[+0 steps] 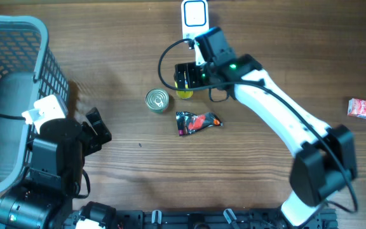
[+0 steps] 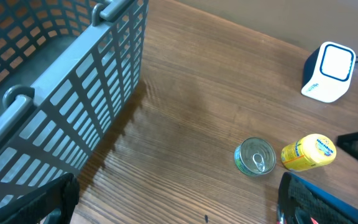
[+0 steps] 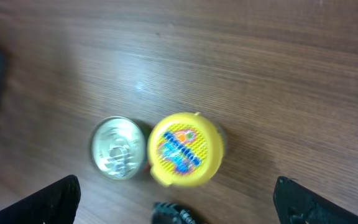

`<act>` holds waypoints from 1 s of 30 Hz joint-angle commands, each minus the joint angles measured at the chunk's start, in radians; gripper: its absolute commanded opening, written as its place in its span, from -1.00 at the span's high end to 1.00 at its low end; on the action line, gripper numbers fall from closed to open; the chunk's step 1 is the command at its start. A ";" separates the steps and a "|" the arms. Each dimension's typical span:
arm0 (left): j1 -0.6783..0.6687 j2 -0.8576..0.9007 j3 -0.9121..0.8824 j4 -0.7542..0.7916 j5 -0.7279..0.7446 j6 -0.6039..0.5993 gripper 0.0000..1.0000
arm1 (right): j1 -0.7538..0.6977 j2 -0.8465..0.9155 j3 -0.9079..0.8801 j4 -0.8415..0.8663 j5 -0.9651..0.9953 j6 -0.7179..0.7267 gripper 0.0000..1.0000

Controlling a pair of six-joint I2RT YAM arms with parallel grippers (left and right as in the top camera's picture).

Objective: Scan the item barcode
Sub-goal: 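Lower the right gripper onto the yellow Mentos bottle and grasp it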

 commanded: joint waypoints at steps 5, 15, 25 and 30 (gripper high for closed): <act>-0.002 -0.001 0.006 -0.003 -0.013 -0.014 -1.00 | 0.075 0.207 0.205 -0.079 0.239 -0.002 -1.00; -0.002 -0.001 0.006 -0.030 -0.013 -0.013 -1.00 | 0.082 0.309 0.213 -0.082 0.215 0.072 -1.00; -0.002 -0.001 0.006 -0.034 -0.020 -0.013 -1.00 | 0.082 0.311 0.213 -0.101 0.179 0.097 -0.42; -0.002 -0.001 0.006 -0.034 -0.020 -0.014 -1.00 | 0.083 0.311 0.213 -0.144 0.128 0.097 -0.53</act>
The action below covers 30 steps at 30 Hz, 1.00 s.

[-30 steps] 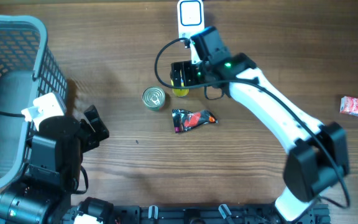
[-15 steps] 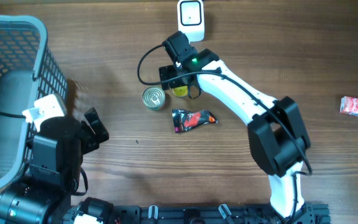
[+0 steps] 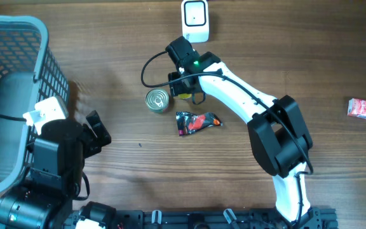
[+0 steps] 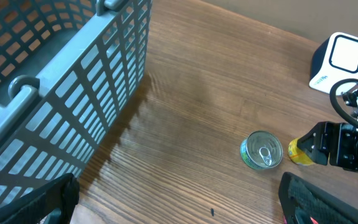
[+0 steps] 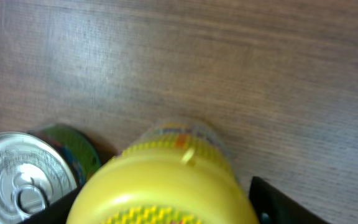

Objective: Scan the item barcode
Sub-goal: 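Lower the right gripper onto the yellow Mentos bottle and grasp it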

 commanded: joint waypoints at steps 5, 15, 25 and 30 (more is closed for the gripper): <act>-0.002 -0.001 0.006 -0.004 -0.017 -0.014 -1.00 | 0.000 0.013 0.022 -0.018 -0.046 0.011 -0.37; -0.002 -0.001 0.006 -0.009 -0.017 -0.014 -1.00 | -0.002 0.013 0.022 0.034 -0.043 -0.033 -0.44; -0.002 -0.001 0.006 -0.009 -0.017 -0.014 -1.00 | -0.003 0.091 0.022 0.013 -0.050 -0.040 0.05; -0.002 -0.001 0.006 -0.010 -0.017 -0.014 -1.00 | -0.003 0.091 0.023 -0.003 -0.066 -0.039 0.09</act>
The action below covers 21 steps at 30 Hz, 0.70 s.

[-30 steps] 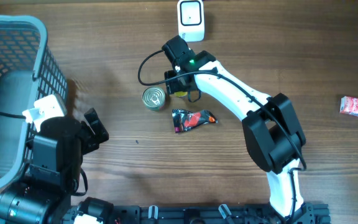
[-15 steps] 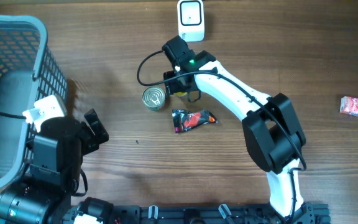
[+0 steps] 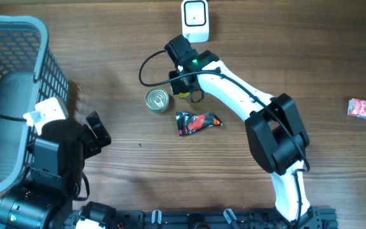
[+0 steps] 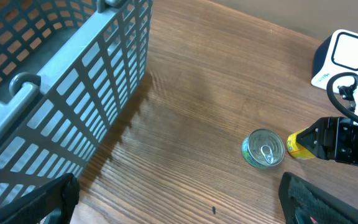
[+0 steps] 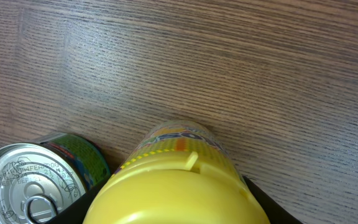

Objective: Scan the item barcode
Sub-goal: 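Lower the right gripper onto the yellow Mentos bottle and grasp it, then lift the bottle and raise it toward the scanner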

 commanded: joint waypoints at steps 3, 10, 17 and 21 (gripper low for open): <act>-0.002 -0.001 0.006 -0.005 -0.017 -0.014 -1.00 | -0.004 0.053 -0.006 -0.073 -0.089 -0.003 0.10; -0.002 -0.001 0.006 -0.008 -0.017 -0.014 -1.00 | -0.016 0.050 0.138 -0.369 -0.087 -0.056 0.28; -0.002 -0.001 0.006 -0.009 -0.013 -0.014 -1.00 | -0.021 0.050 0.406 -0.613 -0.088 -0.054 0.28; -0.002 -0.001 0.006 -0.022 -0.013 -0.014 -1.00 | -0.023 0.048 0.592 -0.760 -0.092 -0.005 0.28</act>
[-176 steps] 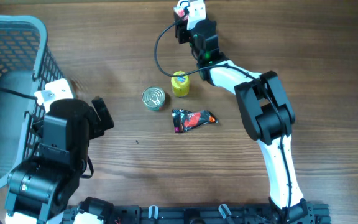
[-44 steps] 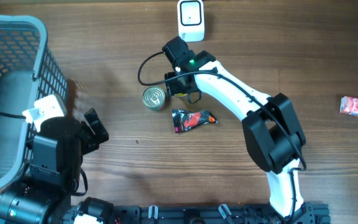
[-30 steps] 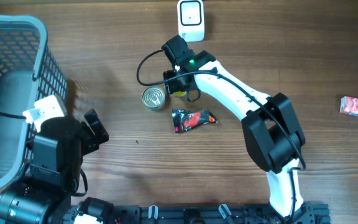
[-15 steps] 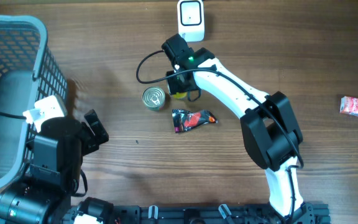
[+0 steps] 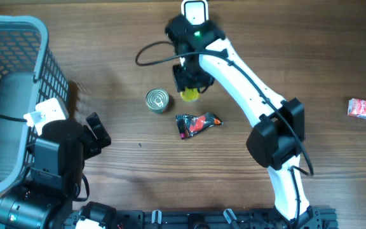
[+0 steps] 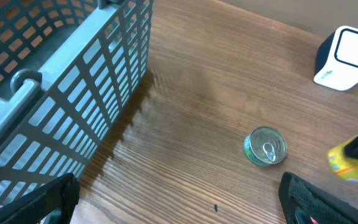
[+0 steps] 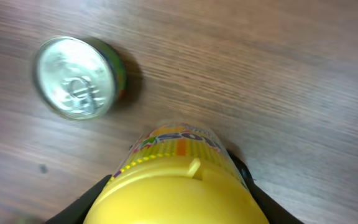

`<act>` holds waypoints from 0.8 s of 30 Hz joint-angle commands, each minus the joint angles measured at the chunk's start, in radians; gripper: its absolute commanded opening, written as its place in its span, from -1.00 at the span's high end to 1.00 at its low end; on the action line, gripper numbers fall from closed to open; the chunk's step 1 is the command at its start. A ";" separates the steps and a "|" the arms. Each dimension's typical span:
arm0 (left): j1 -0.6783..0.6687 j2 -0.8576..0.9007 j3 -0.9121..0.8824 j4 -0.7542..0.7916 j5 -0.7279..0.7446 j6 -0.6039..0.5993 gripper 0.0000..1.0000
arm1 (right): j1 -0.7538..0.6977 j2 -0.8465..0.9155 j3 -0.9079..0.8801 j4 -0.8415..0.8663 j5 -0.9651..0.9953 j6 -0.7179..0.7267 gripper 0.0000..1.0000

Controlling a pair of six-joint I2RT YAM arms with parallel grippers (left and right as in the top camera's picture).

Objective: Scan the item barcode
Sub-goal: 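Lift the bottle and raise it toward the scanner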

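My right gripper [image 7: 180,190] is shut on a yellow bottle [image 7: 178,177] with a yellow cap and holds it upright, clear of the table. Dark fingers [image 7: 246,175] press its sides. From overhead the yellow bottle [image 5: 189,95] shows just below the right gripper [image 5: 188,81], a short way in front of the white, blue-framed scanner [image 5: 194,13]. The left wrist view catches the bottle [image 6: 350,163] at its right edge and the scanner [image 6: 347,56] at the top right. My left gripper [image 6: 179,205] stands open over bare wood, far from both.
A silver-topped green can [image 5: 157,100] stands left of the bottle. A dark and red snack packet [image 5: 197,123] lies just in front. A small red packet [image 5: 361,108] is at the far right. A large grey basket [image 5: 40,38] fills the left side.
The yellow bottle stood on the table against the can, with my right gripper round it. Now it hangs above the table in that gripper, and the can looks farther away. The left arm has not moved.
My right gripper was open above the bottle and the can. Then it was down at the bottle, one finger on each side of it. Then the fingers were tight against it. Now the bottle is off the table, in front of the scanner.
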 commanded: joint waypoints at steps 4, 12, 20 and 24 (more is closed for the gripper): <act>-0.002 -0.001 0.006 -0.024 -0.013 -0.013 -1.00 | -0.007 -0.024 0.171 -0.179 -0.125 0.045 0.31; -0.002 -0.001 0.006 -0.026 -0.005 -0.014 -1.00 | -0.007 -0.049 0.171 -0.179 -0.435 0.246 0.20; -0.002 -0.001 0.006 -0.027 0.010 -0.014 -1.00 | -0.007 -0.049 0.171 -0.179 -0.732 0.319 0.20; -0.002 -0.001 0.006 -0.027 0.010 -0.013 -1.00 | -0.012 -0.049 0.171 -0.179 -0.731 0.326 0.20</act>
